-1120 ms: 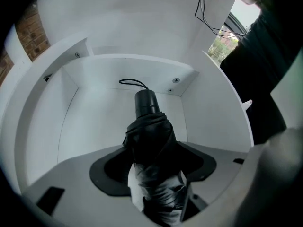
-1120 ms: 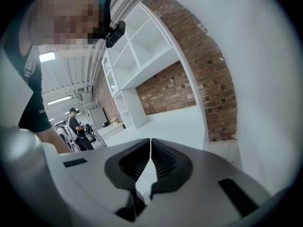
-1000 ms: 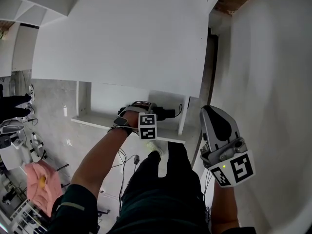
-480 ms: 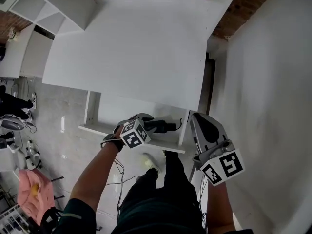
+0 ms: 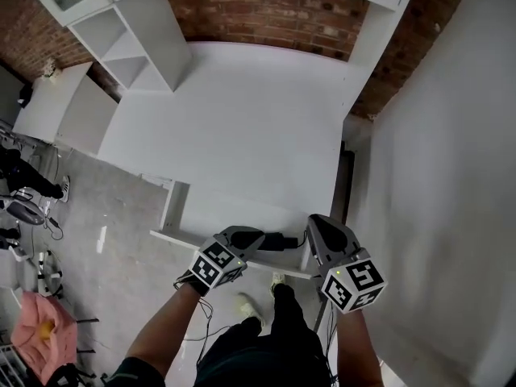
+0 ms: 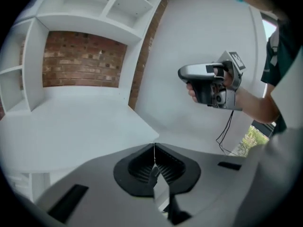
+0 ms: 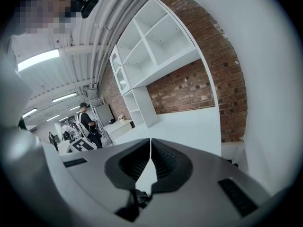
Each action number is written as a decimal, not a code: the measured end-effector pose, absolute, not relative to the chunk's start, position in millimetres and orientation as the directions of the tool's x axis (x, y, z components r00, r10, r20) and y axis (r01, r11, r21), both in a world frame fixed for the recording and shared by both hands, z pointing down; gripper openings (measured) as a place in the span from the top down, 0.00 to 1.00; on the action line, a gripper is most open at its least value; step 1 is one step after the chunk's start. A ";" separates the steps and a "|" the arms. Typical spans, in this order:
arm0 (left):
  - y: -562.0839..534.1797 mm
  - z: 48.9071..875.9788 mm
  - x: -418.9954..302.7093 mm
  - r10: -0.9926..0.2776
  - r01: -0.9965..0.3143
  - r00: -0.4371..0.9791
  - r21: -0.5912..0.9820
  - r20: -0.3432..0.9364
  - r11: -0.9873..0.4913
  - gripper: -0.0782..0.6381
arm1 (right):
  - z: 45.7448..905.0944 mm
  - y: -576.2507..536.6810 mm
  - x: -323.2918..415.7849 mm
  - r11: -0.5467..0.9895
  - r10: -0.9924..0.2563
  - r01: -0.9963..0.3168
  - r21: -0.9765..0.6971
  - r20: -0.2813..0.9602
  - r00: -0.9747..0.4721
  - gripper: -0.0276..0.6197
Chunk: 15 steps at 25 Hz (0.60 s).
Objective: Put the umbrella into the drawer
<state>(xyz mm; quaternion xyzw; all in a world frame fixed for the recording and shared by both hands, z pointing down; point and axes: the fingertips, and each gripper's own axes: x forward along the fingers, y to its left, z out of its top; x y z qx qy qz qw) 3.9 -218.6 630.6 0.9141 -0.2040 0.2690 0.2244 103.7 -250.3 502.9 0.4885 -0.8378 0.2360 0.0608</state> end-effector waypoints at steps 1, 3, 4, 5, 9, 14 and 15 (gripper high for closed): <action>-218.3 620.8 0.7 -0.273 -0.507 0.777 0.306 0.568 -0.806 0.88 | 499.6 -248.3 99.7 0.413 -0.788 -0.848 -0.332 0.336 -0.516 0.95; -217.1 602.0 -6.9 -0.312 -0.529 0.782 0.312 0.539 -0.789 0.88 | 493.2 -244.0 91.0 0.417 -0.786 -0.848 -0.326 0.339 -0.517 0.95; -215.8 593.0 -10.9 -0.330 -0.540 0.783 0.313 0.527 -0.782 0.88 | 490.3 -241.5 86.9 0.419 -0.785 -0.848 -0.325 0.340 -0.518 0.95; -214.2 584.4 -14.8 -0.349 -0.550 0.783 0.313 0.515 -0.774 0.88 | 487.7 -238.9 83.1 0.419 -0.785 -0.848 -0.323 0.341 -0.518 0.95; -207.4 548.2 -29.3 -0.424 -0.592 0.781 0.325 0.459 -0.738 0.88 | 475.8 -229.5 70.2 0.425 -0.784 -0.851 -0.310 0.343 -0.517 0.95; -204.5 501.1 -50.9 -0.520 -0.648 0.756 0.343 0.398 -0.680 0.88 | 451.8 -222.6 51.5 0.454 -0.786 -0.842 -0.291 0.315 -0.533 0.95; -203.7 491.4 -55.5 -0.536 -0.656 0.750 0.342 0.387 -0.672 0.88 | 446.8 -221.2 47.3 0.462 -0.786 -0.840 -0.286 0.308 -0.537 0.95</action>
